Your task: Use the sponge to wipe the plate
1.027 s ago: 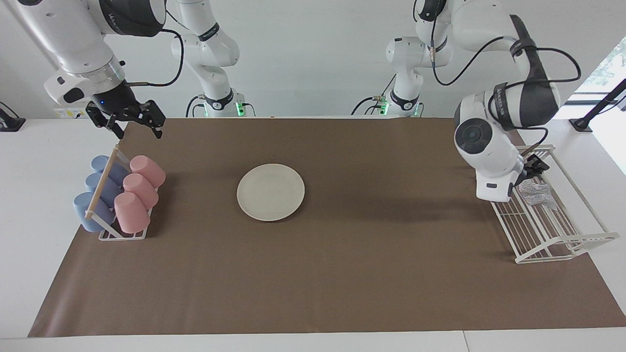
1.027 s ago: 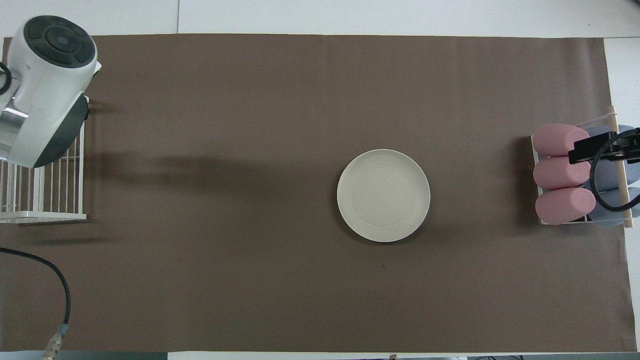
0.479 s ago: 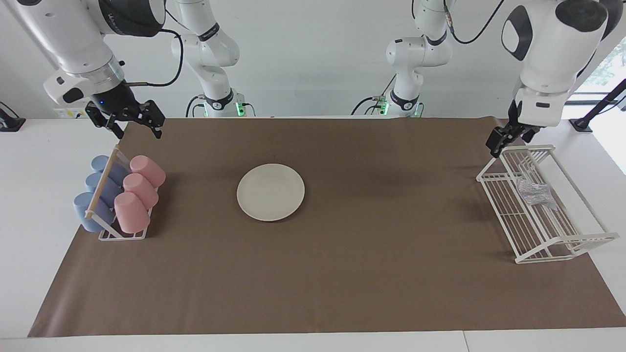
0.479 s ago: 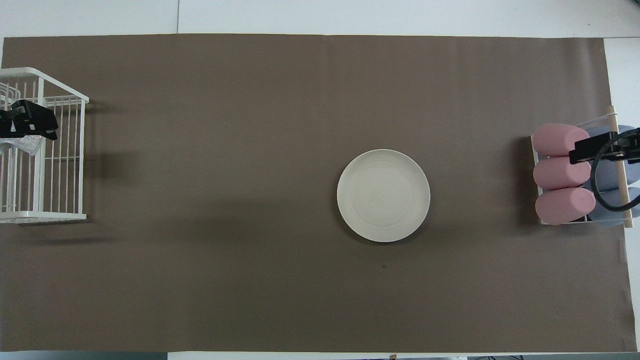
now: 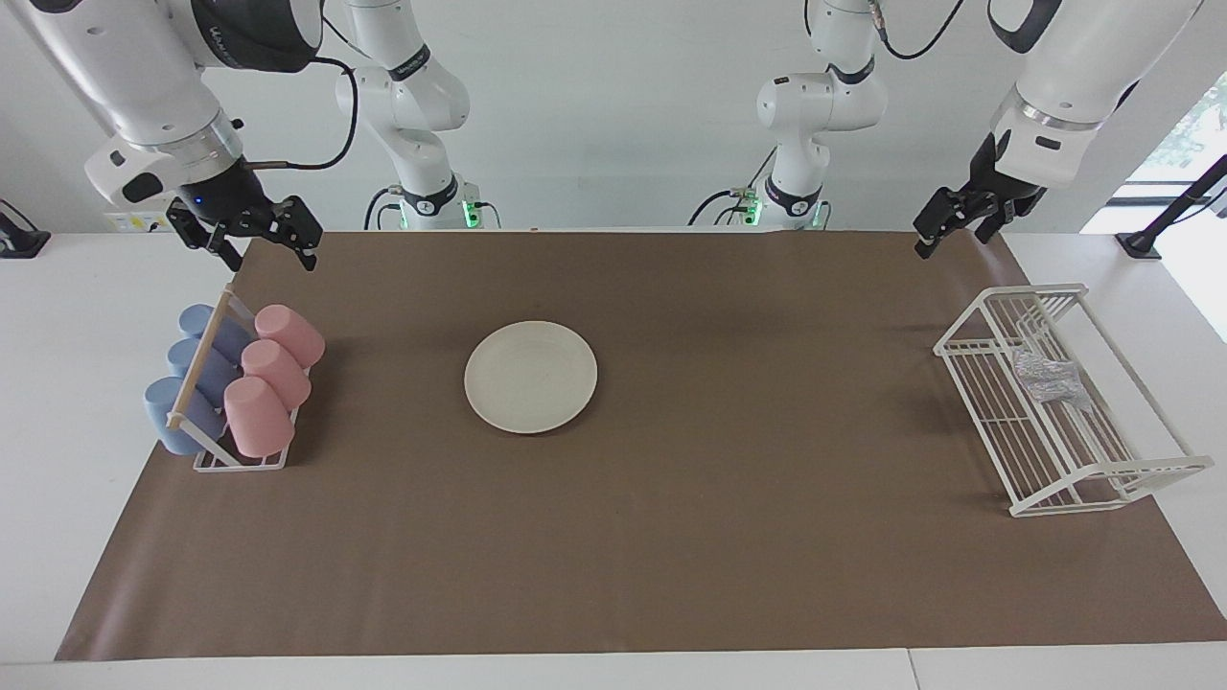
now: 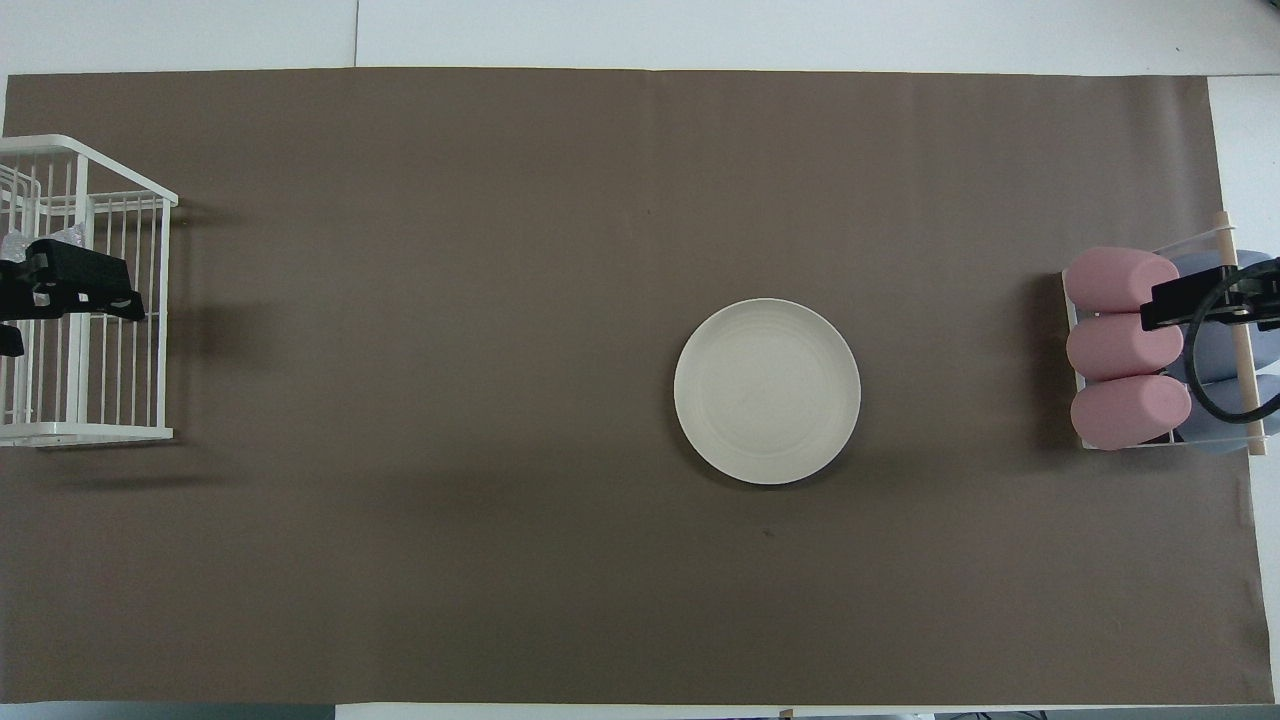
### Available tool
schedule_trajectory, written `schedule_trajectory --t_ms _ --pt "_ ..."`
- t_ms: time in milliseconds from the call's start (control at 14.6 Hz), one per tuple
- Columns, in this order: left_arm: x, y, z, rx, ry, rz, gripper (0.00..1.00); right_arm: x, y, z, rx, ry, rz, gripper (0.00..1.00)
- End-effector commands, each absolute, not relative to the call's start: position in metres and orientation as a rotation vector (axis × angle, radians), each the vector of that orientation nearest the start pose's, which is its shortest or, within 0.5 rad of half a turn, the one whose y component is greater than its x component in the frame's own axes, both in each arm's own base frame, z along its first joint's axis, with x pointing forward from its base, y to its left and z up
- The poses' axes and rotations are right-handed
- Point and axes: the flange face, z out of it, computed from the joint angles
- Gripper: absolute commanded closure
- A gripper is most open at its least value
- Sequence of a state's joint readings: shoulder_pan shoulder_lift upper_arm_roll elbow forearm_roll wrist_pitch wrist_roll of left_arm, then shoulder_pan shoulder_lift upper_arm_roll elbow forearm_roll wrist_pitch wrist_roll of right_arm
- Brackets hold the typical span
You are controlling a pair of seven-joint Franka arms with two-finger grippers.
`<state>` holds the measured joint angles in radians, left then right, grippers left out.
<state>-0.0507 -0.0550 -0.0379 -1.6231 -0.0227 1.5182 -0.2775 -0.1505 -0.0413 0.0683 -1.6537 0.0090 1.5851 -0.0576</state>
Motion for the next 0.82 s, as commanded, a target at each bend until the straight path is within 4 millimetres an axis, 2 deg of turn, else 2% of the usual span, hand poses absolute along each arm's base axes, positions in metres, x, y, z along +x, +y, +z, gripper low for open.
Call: schedule_trajectory --t_ms 0,137,274,753 --pt "0.522 -0.057 0.614 -3.148 -0.261 0.126 0.00 0.541 -0.042 0.608 -3.144 0.053 0.061 0.00" --pt "0.530 -0.061 0.612 -3.139 -0.246 0.133 0.00 0.541 -0.038 0.609 -3.145 0.041 0.056 0.00" --pt "0.537 -0.061 0.622 -3.136 -0.246 0.137 0.00 0.542 -0.036 0.610 -3.142 0.034 0.049 0.00" --pt "0.534 -0.059 0.623 -3.137 -0.254 0.133 0.00 0.543 -0.028 0.610 -3.136 -0.024 0.041 0.00"
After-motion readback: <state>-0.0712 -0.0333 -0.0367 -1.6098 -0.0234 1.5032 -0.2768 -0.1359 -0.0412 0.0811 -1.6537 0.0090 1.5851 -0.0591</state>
